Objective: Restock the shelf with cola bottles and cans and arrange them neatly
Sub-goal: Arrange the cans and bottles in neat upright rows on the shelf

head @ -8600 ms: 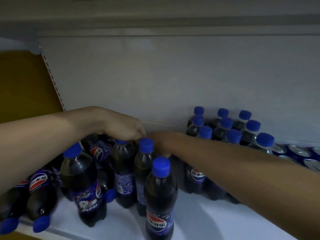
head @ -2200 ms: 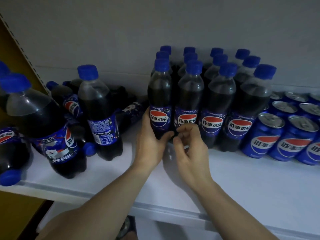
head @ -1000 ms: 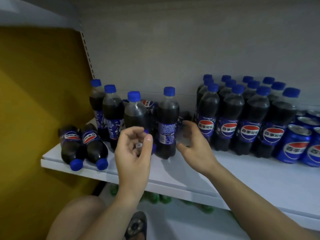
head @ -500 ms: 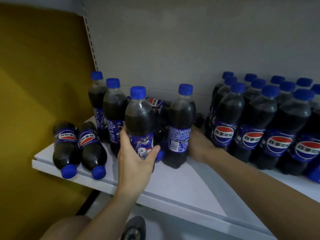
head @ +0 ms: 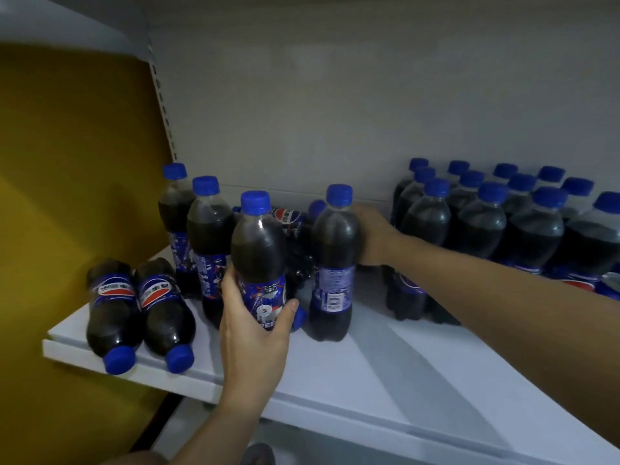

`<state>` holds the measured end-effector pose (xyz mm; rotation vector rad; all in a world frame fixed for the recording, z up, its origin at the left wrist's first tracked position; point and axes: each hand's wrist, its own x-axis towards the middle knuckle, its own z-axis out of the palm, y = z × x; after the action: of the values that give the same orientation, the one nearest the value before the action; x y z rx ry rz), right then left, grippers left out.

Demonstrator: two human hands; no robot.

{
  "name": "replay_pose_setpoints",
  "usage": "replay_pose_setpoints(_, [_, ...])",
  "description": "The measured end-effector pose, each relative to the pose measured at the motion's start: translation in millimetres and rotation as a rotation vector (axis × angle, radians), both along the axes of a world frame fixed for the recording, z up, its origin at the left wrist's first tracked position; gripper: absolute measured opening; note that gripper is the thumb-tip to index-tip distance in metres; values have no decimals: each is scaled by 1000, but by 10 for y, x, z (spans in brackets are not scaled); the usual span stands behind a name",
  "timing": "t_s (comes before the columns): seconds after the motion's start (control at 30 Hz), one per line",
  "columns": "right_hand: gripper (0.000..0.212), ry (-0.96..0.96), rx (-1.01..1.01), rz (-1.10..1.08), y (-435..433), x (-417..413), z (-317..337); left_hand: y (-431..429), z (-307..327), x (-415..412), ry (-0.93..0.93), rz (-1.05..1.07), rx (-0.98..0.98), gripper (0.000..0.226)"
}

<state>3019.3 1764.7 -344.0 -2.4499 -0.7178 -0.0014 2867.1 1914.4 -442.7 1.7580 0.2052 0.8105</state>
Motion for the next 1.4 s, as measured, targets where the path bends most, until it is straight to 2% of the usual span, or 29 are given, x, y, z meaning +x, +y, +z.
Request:
replay_pose_setpoints(0.07, [48, -35, 80, -77, 25, 63, 10, -28, -5, 18, -7, 1, 6, 92])
replay_pose_setpoints(0.13, [56, -28, 109, -133, 45, 92, 68, -43, 6, 3, -6, 0, 1, 93])
replay_pose_setpoints(0.23, [72, 59, 287, -149, 34, 114, 215, -30, 24, -22, -12, -15, 2, 96])
replay_pose_setpoints(0.27, [74, 38, 274, -165, 22, 113, 267, -20, 16, -22, -12, -18, 4, 97])
replay_pose_setpoints(0.4, [64, -44, 156, -247, -23, 117, 388, -19, -11, -45, -27, -19, -23, 101])
replay_pose_setpoints(0.47, [74, -88, 85, -204, -41, 140, 450, -30, 11, -70, -62, -47, -48, 99])
replay_pose_setpoints(0.53, [84, -128, -98, -128, -56, 152, 554, -33, 60, -91, -114, -64, -73, 98])
replay_pose_setpoints(0.63, [65, -134, -395, -73, -59, 162, 752, -34, 211, -132, -185, -52, -68, 100])
replay_pose_setpoints(0.73, [40, -126, -563, -30, -37, 138, 950, -42, 474, -178, -250, 16, 66, 94])
replay_pose_setpoints(0.8, [29, -190, -652, -26, -34, 128, 1062, -55, 772, -195, -363, 86, 224, 78])
replay_pose_setpoints(0.9, [42, -250, -750, -45, -34, 114, 1173, -88, 1369, -87, -554, 26, 605, 41])
replay_pose_setpoints(0.93, [46, -243, -752, -43, -42, 106, 1192, -108, 1574, 4, -539, -62, 727, 30])
replay_pose_setpoints(1.0, [43, -212, -723, -18, -79, 105, 1219, -182, 1935, 240, -323, -298, 1006, 21])
replay_pose_setpoints(1.07, [29, -185, -738, -20, -111, 131, 1257, -238, 2152, 524, 0, -464, 1349, 28])
replay_pose_setpoints(1.13, [29, -199, -840, -80, -110, 217, 1266, -226, 2218, 754, 241, -587, 1509, 34])
replay_pose_setpoints(1.2, [44, -222, -926, -129, -108, 277, 1263, -153, 2199, 897, 367, -703, 1456, 36])
replay_pose_setpoints(1.27, [54, -168, -902, -115, -164, 350, 1291, -86, 2147, 953, 433, -816, 1347, 26])
replay_pose_setpoints(1.33, [38, -22, -750, -28, -243, 425, 1336, -45, 2091, 982, 470, -880, 1252, 27])
replay_pose_setpoints(1.4, [25, 36, -680, 95, -294, 474, 1377, -33, 2044, 981, 452, -887, 1238, 33])
